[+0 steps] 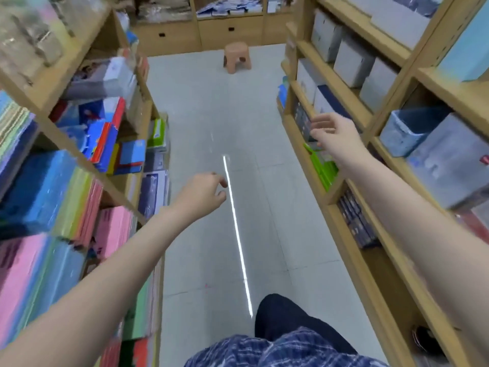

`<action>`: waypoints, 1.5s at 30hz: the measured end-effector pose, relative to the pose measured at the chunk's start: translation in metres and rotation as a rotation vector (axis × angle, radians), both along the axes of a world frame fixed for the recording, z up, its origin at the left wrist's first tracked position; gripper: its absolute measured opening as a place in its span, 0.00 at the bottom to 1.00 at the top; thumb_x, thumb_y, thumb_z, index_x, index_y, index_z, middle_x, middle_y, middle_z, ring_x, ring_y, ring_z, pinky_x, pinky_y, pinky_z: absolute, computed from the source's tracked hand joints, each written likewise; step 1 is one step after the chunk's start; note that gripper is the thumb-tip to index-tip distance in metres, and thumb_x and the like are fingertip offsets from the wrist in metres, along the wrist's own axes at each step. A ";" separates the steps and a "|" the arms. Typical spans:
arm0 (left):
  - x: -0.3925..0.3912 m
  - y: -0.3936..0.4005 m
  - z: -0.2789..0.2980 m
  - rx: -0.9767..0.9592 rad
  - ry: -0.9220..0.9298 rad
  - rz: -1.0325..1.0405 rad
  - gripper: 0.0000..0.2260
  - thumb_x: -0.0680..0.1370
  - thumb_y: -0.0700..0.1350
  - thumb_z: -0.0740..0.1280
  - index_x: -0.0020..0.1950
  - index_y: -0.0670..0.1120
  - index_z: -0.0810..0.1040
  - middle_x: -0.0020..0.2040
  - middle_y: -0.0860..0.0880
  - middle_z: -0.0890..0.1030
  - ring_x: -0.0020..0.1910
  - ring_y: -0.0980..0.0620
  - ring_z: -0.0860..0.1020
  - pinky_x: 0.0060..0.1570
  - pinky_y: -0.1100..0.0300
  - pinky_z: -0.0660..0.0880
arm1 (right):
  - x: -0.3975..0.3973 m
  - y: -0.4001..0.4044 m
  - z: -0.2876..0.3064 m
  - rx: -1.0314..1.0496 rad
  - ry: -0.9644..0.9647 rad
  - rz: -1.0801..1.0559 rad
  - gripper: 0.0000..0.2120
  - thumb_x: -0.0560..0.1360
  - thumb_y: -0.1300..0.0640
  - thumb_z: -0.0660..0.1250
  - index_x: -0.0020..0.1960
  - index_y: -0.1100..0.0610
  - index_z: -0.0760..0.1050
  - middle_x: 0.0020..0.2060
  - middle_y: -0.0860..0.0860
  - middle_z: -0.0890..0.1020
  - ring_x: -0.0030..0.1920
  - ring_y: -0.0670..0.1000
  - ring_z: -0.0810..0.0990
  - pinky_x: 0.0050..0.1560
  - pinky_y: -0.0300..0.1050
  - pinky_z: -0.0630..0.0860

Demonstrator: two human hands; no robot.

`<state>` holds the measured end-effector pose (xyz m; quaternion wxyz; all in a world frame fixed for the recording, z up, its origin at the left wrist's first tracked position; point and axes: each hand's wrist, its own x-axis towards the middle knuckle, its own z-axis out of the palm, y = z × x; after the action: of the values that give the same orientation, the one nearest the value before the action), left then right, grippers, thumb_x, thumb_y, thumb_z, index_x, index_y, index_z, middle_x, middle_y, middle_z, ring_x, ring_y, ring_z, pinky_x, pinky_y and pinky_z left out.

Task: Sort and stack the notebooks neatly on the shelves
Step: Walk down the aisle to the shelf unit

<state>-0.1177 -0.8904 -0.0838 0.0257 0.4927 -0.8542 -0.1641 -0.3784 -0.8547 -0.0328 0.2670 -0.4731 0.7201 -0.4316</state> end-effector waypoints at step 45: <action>-0.409 -1.507 0.007 0.022 0.041 0.029 0.12 0.78 0.44 0.61 0.60 0.46 0.77 0.65 0.46 0.73 0.63 0.45 0.71 0.61 0.54 0.67 | -0.419 -1.487 -0.047 0.091 -0.021 -0.053 0.20 0.76 0.62 0.63 0.67 0.58 0.65 0.56 0.52 0.73 0.55 0.51 0.73 0.53 0.44 0.71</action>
<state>-0.5271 -2.3975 -0.0767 0.0402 0.5020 -0.8442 -0.1834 -0.7978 -2.3421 -0.0797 0.2844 -0.4367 0.7483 -0.4104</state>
